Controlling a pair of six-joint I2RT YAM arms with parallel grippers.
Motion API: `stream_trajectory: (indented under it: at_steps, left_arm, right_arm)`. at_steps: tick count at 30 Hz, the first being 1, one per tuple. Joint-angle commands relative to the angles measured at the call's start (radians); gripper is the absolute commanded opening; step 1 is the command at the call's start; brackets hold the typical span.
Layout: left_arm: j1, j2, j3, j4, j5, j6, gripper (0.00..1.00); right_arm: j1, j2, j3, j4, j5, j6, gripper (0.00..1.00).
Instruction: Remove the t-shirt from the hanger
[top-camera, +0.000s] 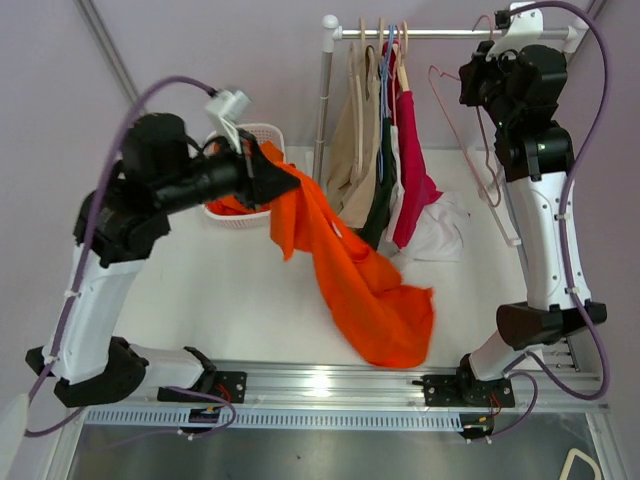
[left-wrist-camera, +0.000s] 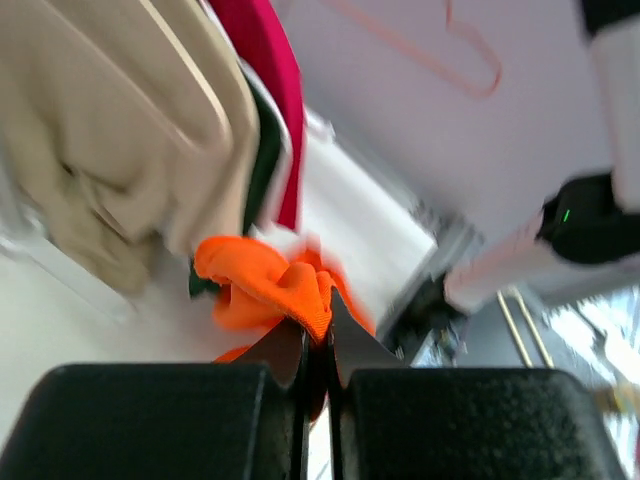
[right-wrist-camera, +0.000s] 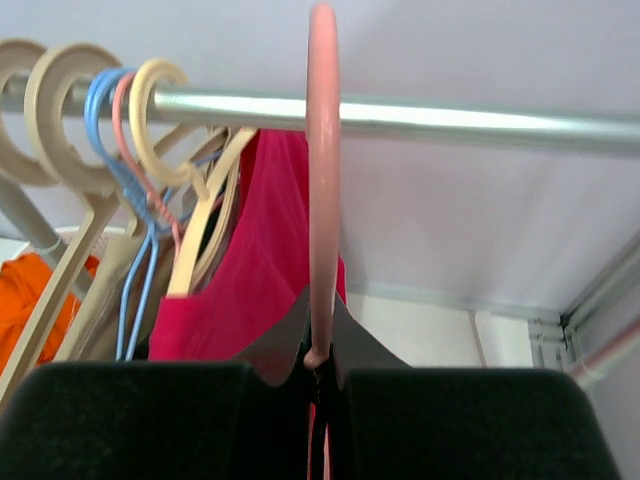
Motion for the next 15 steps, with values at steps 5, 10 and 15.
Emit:
stream_trajectory:
  at_steps: [5,10,15]
  left_arm:
    - [0.254,0.151,0.408,-0.001,0.076,-0.01,0.01]
    - [0.331,0.188,0.361,0.302,-0.033,0.062,0.01]
    - [0.458,0.262,0.358,0.539,0.002,0.006,0.01]
  right_arm:
    - [-0.022,0.138,0.231,0.082,-0.065,-0.027,0.0]
    - [-0.031,0.223,0.292,0.088,-0.068,-0.023,0.0]
    - [-0.049,0.269,0.3,0.12,-0.089,0.003,0.0]
